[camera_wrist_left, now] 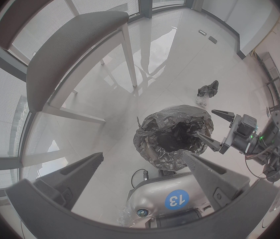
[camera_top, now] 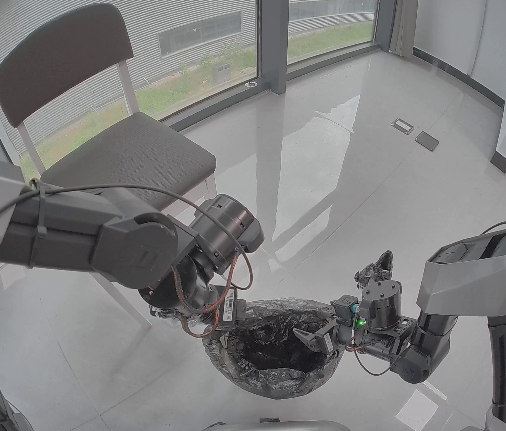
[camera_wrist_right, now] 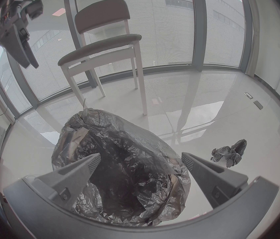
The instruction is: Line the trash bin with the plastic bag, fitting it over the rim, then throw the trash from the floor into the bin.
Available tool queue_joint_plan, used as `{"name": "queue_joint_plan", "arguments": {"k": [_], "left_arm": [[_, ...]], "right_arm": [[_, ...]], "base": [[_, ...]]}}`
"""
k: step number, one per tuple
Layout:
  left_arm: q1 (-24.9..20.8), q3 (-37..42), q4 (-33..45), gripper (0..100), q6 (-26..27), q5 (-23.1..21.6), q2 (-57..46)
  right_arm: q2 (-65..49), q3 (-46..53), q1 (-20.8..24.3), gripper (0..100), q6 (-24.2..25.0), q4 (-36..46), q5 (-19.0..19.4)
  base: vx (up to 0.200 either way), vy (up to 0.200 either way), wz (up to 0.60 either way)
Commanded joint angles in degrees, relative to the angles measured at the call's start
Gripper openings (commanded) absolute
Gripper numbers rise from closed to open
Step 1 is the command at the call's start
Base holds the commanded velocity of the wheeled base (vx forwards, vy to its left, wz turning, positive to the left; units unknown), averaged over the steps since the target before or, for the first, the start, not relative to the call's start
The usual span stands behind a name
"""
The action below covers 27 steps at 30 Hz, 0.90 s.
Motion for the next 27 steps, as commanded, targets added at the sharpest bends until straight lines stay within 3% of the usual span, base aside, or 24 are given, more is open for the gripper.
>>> {"name": "queue_joint_plan", "arguments": {"k": [1,9,15,18,27], "left_arm": [[-0.3,0.1,0.3,100,-0.3,0.0,-1.5],[-0.9,0.0,-0.1,100,-0.2,0.0,-1.2],[-2.9,-1.7,-2.4,100,2.0,0.0,2.8],[-3.5,-1.4,-2.4,100,1.4,0.1,3.1],[-3.6,1.1,-1.7,100,0.4,1.2,-0.1]], "right_arm": [[1.9,-2.2,-0.4,100,-0.1,0.0,0.1],[-0.2,1.5,-0.5,100,-0.6,-2.1,0.1],[-5.9,8.4,-3.3,100,-3.4,-2.3,0.7],[-4.9,7.2,-3.5,100,-4.5,-2.3,3.2],[1.8,-1.1,-3.3,100,-4.8,-2.8,3.7]], "base": [[0.0,0.0,0.0],[0.0,0.0,0.0],[0.0,0.0,0.0],[0.0,0.0,0.0],[0.0,0.0,0.0]]}}
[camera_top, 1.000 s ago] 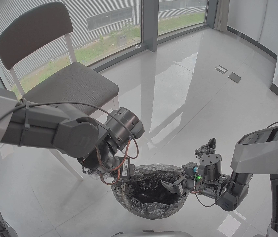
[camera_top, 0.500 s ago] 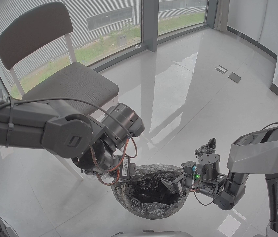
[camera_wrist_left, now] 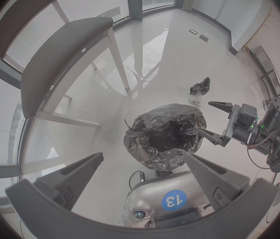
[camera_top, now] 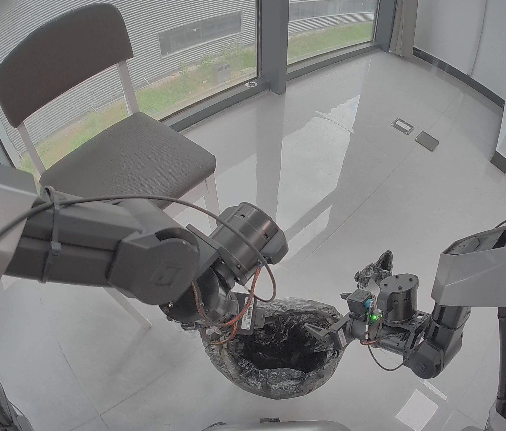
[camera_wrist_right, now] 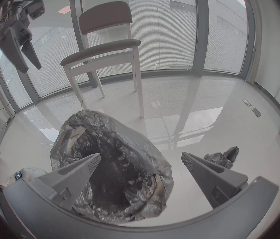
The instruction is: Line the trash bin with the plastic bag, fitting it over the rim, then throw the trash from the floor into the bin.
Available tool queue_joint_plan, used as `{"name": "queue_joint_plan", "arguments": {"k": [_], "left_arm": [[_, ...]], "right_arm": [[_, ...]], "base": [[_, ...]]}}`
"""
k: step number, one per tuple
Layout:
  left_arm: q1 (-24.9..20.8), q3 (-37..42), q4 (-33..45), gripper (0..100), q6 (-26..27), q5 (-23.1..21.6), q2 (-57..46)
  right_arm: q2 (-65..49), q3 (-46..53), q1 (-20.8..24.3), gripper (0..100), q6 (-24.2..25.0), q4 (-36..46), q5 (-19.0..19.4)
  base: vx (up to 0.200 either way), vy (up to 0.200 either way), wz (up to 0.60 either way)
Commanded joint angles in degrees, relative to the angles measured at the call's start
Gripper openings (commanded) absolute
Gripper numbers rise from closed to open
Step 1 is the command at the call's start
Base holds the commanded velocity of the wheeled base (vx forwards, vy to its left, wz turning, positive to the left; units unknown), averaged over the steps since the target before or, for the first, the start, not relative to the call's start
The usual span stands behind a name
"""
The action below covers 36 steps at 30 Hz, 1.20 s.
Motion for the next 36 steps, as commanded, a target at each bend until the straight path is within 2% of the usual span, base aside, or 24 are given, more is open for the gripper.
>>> {"name": "queue_joint_plan", "arguments": {"k": [1,16,17,27,36], "left_arm": [[-0.2,1.8,0.2,100,-0.2,0.4,-1.9],[-0.2,3.6,1.6,100,-2.1,1.2,-3.8],[-0.2,3.6,1.6,100,-2.2,1.2,-3.8],[-0.3,4.4,1.8,100,-3.1,1.2,-4.0],[-1.2,4.4,6.2,100,-4.9,1.2,-6.1]], "right_arm": [[4.1,-4.0,0.0,100,-0.1,-0.1,0.3],[9.9,-11.0,0.2,100,0.0,-0.1,0.5],[10.0,-11.1,0.1,0,0.0,-0.1,0.6],[11.3,-13.7,-0.3,0,0.2,-0.9,1.2],[10.7,-18.5,-0.3,0,-0.7,-3.7,1.1]], "base": [[0.0,0.0,0.0],[0.0,0.0,0.0],[0.0,0.0,0.0],[0.0,0.0,0.0],[0.0,0.0,0.0]]}}
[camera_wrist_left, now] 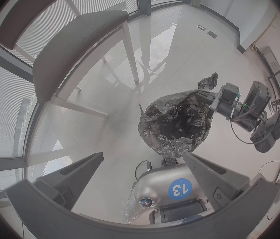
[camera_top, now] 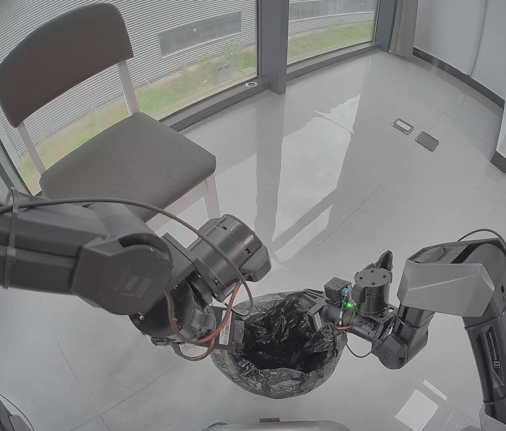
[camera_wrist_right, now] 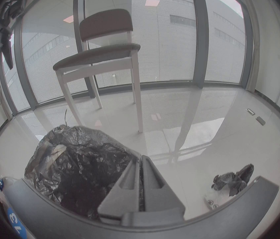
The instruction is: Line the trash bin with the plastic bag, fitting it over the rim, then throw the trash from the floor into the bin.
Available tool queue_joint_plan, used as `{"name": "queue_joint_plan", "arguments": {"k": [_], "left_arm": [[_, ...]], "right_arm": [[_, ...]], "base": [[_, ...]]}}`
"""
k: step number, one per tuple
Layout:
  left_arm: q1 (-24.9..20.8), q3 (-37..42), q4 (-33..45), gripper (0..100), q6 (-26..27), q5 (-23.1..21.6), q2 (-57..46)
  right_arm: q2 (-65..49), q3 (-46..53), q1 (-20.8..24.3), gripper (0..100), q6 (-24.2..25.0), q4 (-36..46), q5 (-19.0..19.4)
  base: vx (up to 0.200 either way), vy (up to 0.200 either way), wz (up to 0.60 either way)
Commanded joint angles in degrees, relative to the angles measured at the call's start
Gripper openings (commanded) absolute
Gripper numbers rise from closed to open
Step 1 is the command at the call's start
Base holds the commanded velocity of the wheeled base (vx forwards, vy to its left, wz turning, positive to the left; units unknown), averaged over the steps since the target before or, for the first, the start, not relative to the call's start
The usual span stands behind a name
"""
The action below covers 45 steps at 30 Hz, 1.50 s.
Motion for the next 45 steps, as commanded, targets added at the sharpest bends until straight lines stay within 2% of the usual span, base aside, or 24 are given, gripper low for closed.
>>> {"name": "queue_joint_plan", "arguments": {"k": [1,14,21,22,29,34,39,45], "left_arm": [[-0.3,0.0,0.7,100,-0.4,0.0,-1.2],[-0.6,0.0,3.3,100,-2.0,-0.1,-3.0],[-0.7,0.0,3.4,100,-2.4,-0.1,-3.0],[-0.7,0.1,3.4,100,-2.4,-0.1,-3.0],[-0.8,0.2,4.2,100,-2.6,0.0,-3.0],[-1.2,1.6,4.1,100,-2.0,0.0,-2.0],[-1.3,1.2,2.6,100,-1.9,0.0,1.4],[-2.1,1.4,2.7,100,-2.0,0.0,1.6]], "right_arm": [[-0.2,-2.2,-0.1,0,-0.3,-0.3,0.0],[2.1,-9.6,-2.6,0,-1.8,-0.4,0.0],[4.5,-10.6,-1.9,0,-1.8,-0.5,0.0],[4.8,-11.0,-1.8,100,-1.7,-0.5,0.0],[4.7,-11.7,-1.4,100,-1.2,-0.5,-0.1],[4.5,-9.9,-1.4,100,-1.3,0.1,-0.1],[2.8,-3.7,-1.4,100,-1.0,-2.6,-0.7],[3.0,-4.6,-2.0,100,-1.0,-1.9,-0.6]], "base": [[0.0,0.0,0.0],[0.0,0.0,0.0],[0.0,0.0,0.0],[0.0,0.0,0.0],[0.0,0.0,0.0],[0.0,0.0,0.0],[0.0,0.0,0.0],[0.0,0.0,0.0]]}}
